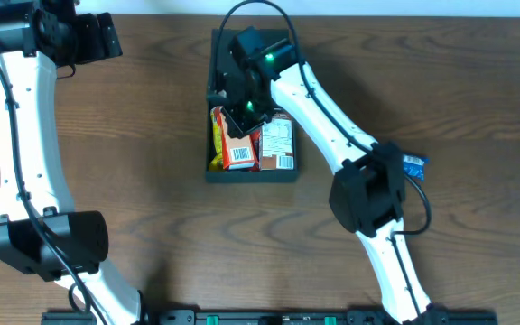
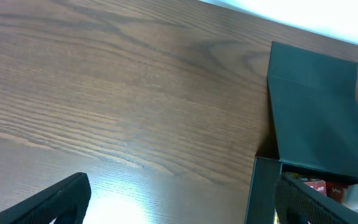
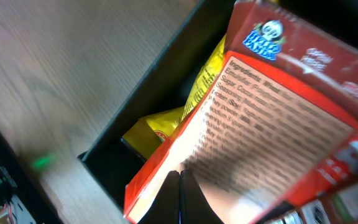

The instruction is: Pack container

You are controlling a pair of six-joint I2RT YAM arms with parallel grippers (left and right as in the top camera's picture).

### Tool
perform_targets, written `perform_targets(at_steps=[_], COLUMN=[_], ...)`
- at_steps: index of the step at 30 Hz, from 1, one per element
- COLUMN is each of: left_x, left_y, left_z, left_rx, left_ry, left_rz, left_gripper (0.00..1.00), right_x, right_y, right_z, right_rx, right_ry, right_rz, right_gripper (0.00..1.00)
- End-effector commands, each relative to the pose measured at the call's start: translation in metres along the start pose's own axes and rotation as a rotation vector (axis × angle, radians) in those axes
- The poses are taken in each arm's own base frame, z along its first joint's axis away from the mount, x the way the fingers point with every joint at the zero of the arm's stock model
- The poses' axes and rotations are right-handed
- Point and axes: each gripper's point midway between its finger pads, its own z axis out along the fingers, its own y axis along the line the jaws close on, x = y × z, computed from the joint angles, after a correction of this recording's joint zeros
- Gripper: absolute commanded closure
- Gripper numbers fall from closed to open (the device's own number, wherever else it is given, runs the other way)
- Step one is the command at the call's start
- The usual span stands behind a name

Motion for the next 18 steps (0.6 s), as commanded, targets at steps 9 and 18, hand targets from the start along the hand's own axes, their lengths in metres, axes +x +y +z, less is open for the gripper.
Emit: perform_targets(at_steps=[9, 18], left_x=[0.002, 0.003], left_y=[0.003, 0.003], left_z=[0.005, 0.005], left_rx=[-0.009, -0.009], left_ry=[0.015, 0.017], left_rz=[0.000, 0.000], left_gripper=[0.05, 0.05], right_x=[0.003, 0.002], right_y=[-0.002, -0.005], right_z=[0.020, 0.032], right_rx=[-0.017, -0.020], right_ry=[0.030, 0.040], right_rz=[-0.024, -0.025], right_gripper=[0.99, 0.99])
